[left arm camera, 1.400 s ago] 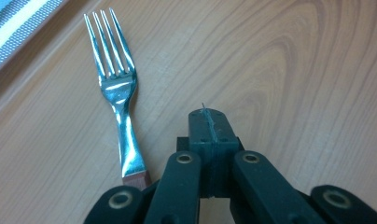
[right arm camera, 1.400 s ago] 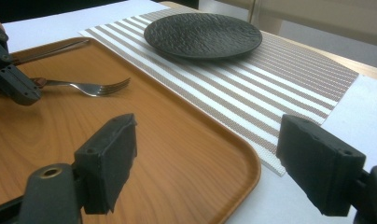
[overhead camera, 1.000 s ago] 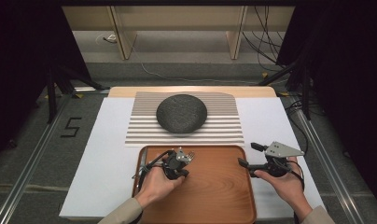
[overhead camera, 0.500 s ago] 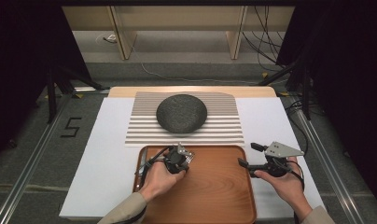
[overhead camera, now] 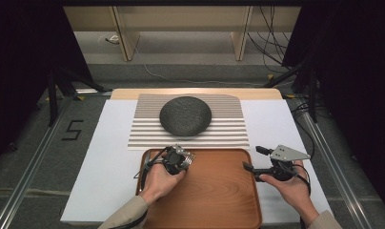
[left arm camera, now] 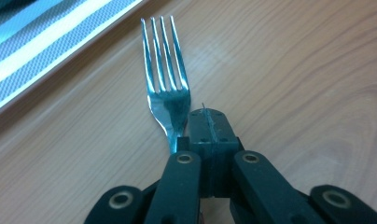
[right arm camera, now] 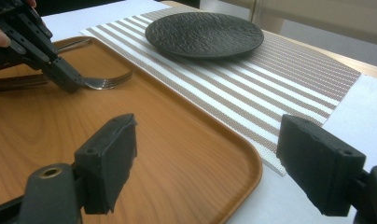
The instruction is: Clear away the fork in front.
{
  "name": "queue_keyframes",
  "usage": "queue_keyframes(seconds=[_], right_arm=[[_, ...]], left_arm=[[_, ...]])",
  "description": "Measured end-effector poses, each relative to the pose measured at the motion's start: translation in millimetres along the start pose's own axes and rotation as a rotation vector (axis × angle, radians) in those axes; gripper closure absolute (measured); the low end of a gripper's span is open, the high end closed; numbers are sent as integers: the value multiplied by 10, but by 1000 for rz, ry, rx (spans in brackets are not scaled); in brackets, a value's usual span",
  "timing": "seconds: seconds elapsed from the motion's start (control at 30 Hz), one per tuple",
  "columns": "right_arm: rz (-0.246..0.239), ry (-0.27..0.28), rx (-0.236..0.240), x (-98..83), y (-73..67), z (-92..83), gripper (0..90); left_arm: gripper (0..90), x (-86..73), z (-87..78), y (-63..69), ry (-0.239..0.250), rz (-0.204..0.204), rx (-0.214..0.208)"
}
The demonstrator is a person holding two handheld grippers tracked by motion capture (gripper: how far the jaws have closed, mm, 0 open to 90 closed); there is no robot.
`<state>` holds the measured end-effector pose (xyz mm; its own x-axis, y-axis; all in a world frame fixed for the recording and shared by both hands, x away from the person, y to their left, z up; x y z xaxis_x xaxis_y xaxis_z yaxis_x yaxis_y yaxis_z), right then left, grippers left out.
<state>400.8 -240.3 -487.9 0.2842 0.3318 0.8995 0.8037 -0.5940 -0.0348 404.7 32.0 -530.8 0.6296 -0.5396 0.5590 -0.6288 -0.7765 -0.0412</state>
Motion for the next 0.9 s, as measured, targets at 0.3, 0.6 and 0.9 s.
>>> queue_keyframes(seconds=[0.3, 0.6, 0.9], right_arm=[[1, 1, 1, 0, 0, 0, 210], [-4, 0, 2, 3, -8, 11, 210], [-3, 1, 2, 3, -6, 10, 210]], left_arm=[[900, -83, -55, -134, -19, -66, 35], [900, -209, -149, -296, -22, -188, 72], [900, -309, -188, -382, -27, -279, 90]])
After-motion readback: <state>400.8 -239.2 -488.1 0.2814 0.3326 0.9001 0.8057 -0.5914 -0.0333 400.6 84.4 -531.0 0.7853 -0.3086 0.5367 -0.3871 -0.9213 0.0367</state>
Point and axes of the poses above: each handheld gripper's, and its own axes: z roughly forward along the jaws, x roughly out of its top, y roughly to its right, the point moved 7 cm from there along z, roughly forward along the jaws, and after that the axes turned 8 degrees about x, right-handed, at the moved point
